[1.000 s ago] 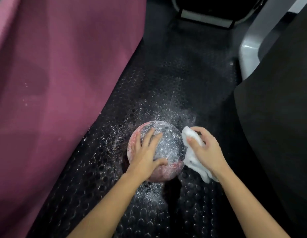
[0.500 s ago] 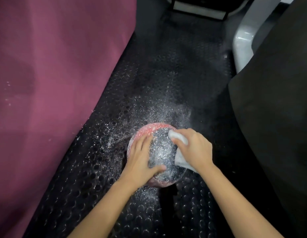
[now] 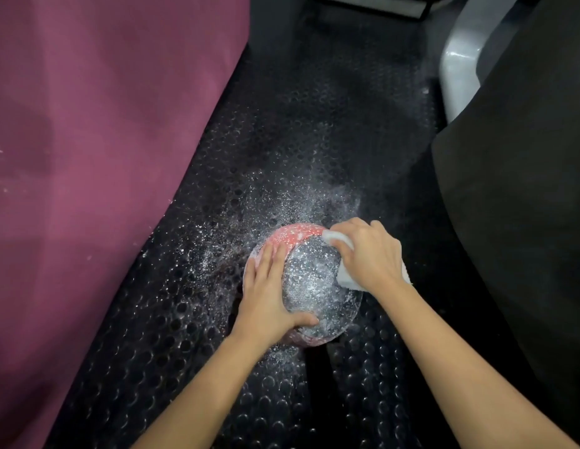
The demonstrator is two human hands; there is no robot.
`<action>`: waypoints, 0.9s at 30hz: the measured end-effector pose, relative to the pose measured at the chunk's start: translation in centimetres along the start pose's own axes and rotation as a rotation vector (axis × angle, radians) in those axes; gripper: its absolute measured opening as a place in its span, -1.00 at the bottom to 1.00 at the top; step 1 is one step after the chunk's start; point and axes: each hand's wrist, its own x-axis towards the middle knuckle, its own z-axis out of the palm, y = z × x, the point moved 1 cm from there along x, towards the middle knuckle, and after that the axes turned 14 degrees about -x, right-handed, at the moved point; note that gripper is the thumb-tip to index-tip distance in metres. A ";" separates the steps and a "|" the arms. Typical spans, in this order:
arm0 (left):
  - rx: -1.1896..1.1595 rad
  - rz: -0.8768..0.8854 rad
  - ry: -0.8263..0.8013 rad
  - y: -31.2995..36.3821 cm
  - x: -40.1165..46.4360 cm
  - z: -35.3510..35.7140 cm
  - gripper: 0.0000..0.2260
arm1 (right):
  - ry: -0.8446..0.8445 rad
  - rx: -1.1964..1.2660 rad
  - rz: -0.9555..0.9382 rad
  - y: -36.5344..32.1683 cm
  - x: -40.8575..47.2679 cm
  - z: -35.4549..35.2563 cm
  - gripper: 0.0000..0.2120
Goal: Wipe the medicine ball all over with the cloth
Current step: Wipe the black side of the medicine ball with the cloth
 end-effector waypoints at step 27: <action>0.124 0.019 -0.003 2.5 -0.7 1.7 0.18 | 0.065 -0.177 -0.090 0.3 -1.2 -0.1 -0.76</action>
